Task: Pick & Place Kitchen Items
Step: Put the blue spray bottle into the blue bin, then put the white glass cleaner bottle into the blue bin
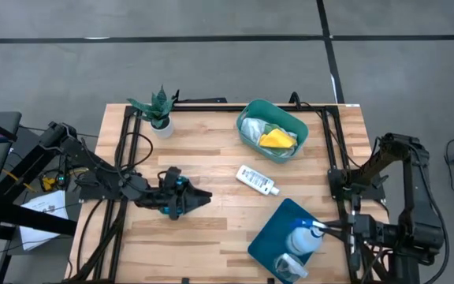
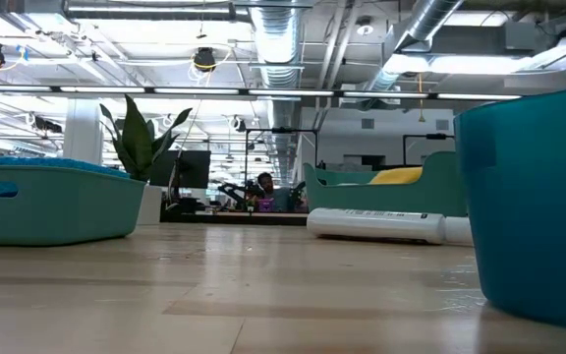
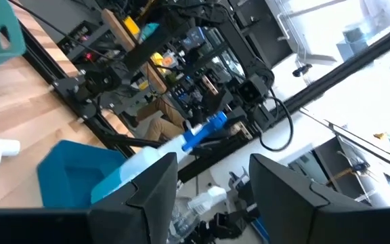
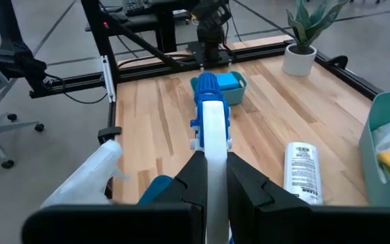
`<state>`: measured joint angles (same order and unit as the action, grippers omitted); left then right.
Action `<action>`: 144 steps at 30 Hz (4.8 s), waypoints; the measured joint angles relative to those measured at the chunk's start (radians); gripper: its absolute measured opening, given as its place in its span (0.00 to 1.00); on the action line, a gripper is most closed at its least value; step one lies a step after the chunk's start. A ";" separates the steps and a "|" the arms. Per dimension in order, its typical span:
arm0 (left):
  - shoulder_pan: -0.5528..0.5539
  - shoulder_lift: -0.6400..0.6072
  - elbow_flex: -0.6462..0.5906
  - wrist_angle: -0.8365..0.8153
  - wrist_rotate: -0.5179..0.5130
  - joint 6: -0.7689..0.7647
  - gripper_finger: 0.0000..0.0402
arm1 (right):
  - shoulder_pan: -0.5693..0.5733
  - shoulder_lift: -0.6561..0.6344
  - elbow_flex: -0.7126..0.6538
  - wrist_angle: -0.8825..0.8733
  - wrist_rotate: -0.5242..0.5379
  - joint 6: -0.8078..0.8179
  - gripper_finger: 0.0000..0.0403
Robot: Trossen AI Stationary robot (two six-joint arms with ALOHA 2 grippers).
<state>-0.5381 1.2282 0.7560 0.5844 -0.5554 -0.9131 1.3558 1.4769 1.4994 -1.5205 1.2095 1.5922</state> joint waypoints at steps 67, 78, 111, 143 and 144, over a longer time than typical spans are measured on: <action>0.000 0.000 -0.001 0.000 0.041 0.019 0.45 | 0.005 -0.003 0.001 0.174 0.251 -0.057 0.36; 0.000 0.000 -0.001 0.000 0.076 0.100 0.45 | -0.084 -0.139 0.001 0.177 0.362 -0.118 0.36; 0.002 -0.395 -0.001 -0.173 0.079 0.770 0.45 | -0.824 -0.295 0.001 1.100 -0.223 -1.150 0.36; 0.044 -0.424 -0.001 -0.221 -0.117 0.864 0.45 | -1.309 -0.103 0.004 0.591 -1.117 -0.821 0.35; 0.047 -0.423 -0.001 -0.221 -0.117 0.864 0.45 | -1.309 -0.087 0.001 0.574 -1.136 -0.820 0.35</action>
<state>-0.4907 0.8047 0.7555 0.3631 -0.6727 -0.0486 0.0467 1.3901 1.5008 -0.9468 0.0737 0.7718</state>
